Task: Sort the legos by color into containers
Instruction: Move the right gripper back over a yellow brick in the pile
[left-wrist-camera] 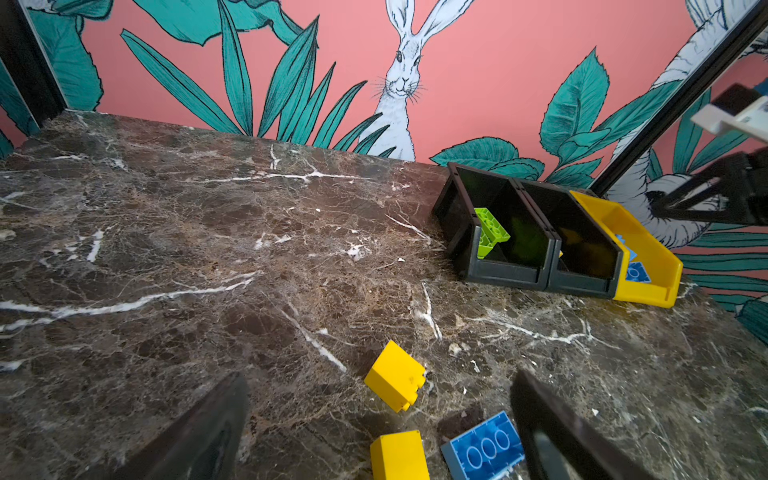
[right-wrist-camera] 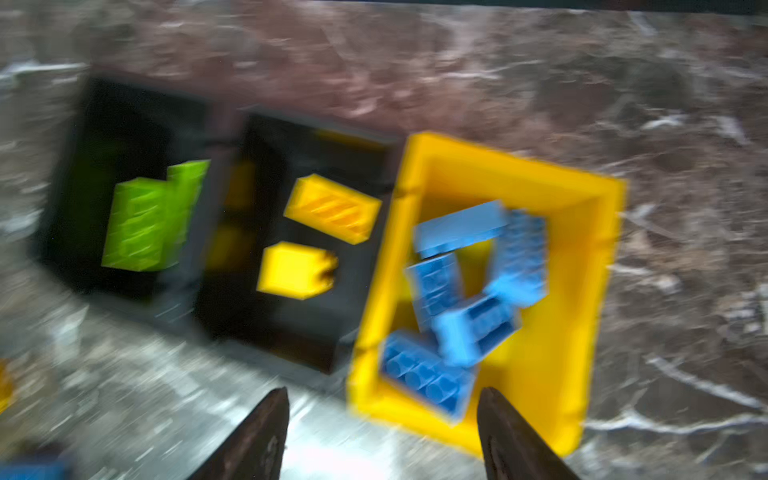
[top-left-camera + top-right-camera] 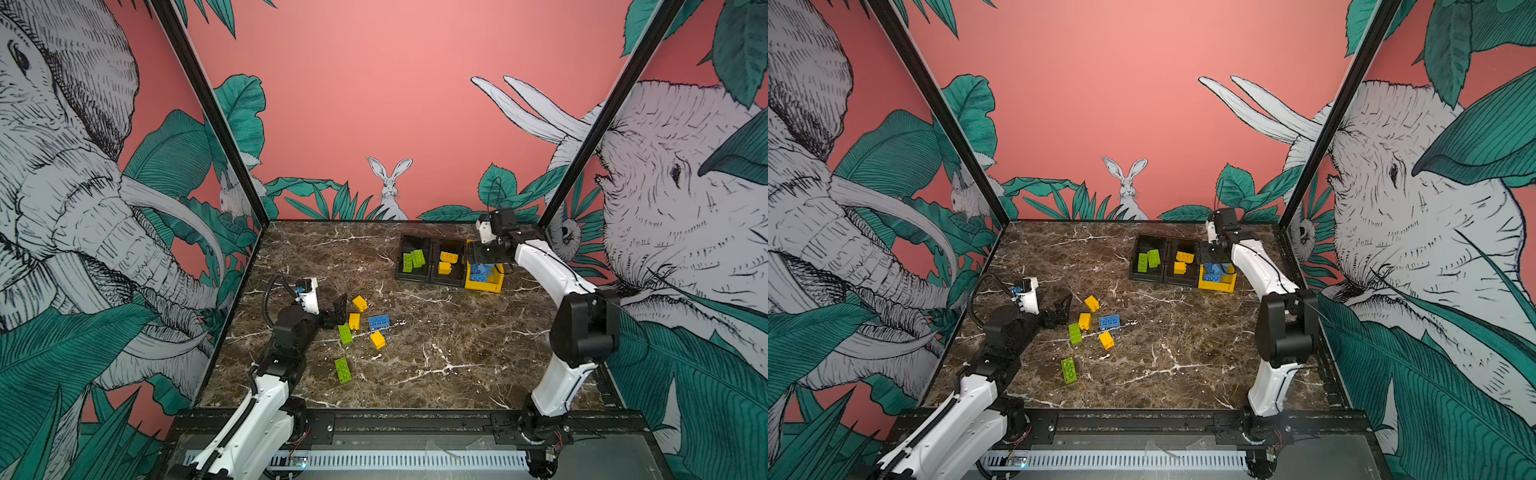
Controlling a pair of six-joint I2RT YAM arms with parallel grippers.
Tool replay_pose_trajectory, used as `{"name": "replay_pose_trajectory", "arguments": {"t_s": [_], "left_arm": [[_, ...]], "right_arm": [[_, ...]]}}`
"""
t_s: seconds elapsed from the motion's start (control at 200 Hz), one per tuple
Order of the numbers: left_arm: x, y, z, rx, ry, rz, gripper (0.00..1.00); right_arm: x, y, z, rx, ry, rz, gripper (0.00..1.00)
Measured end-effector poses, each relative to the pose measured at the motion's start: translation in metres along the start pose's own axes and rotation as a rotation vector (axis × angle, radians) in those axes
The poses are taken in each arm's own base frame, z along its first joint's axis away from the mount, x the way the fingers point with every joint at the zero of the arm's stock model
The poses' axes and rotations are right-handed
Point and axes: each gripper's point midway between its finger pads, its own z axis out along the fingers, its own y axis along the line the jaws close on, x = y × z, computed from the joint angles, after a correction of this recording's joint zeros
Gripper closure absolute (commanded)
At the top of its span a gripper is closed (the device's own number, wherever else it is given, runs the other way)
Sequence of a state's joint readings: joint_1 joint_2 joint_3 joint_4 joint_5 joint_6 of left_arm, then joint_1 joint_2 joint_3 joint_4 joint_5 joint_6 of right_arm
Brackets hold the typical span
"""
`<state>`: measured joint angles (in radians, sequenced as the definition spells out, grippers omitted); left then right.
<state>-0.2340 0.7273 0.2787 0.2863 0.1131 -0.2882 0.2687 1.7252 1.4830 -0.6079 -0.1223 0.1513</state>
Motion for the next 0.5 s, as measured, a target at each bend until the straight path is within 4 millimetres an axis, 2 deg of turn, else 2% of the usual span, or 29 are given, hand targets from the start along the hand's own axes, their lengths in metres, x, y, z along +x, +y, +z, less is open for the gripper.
{"name": "replay_pose_trajectory", "arguments": {"t_s": [0.105,0.13,0.205,0.27,0.34,0.44,0.5], "left_arm": [[-0.005,-0.001,-0.002,-0.001,-0.019,0.002,0.01],[-0.006,0.000,-0.003,-0.003,-0.022,0.002,0.01],[-0.007,0.001,-0.003,-0.013,-0.027,0.002,0.01],[-0.006,0.004,-0.003,-0.025,-0.024,0.001,0.01],[-0.005,0.006,-0.004,-0.040,-0.022,-0.001,0.01],[-0.004,0.010,-0.005,-0.064,-0.022,-0.005,0.01],[-0.004,0.013,-0.006,-0.078,-0.024,-0.008,0.01]], "right_arm": [[0.032,0.086,-0.018,-0.132,-0.004,-0.109,0.36],[0.045,0.109,-0.018,-0.171,0.010,-0.135,0.37],[0.086,0.158,-0.014,-0.234,0.076,-0.198,0.37],[0.119,0.188,-0.010,-0.253,0.138,-0.243,0.37],[0.144,0.215,-0.006,-0.264,0.181,-0.279,0.37],[0.170,0.250,0.000,-0.278,0.227,-0.321,0.37],[0.178,0.269,0.009,-0.277,0.244,-0.347,0.37]]}}
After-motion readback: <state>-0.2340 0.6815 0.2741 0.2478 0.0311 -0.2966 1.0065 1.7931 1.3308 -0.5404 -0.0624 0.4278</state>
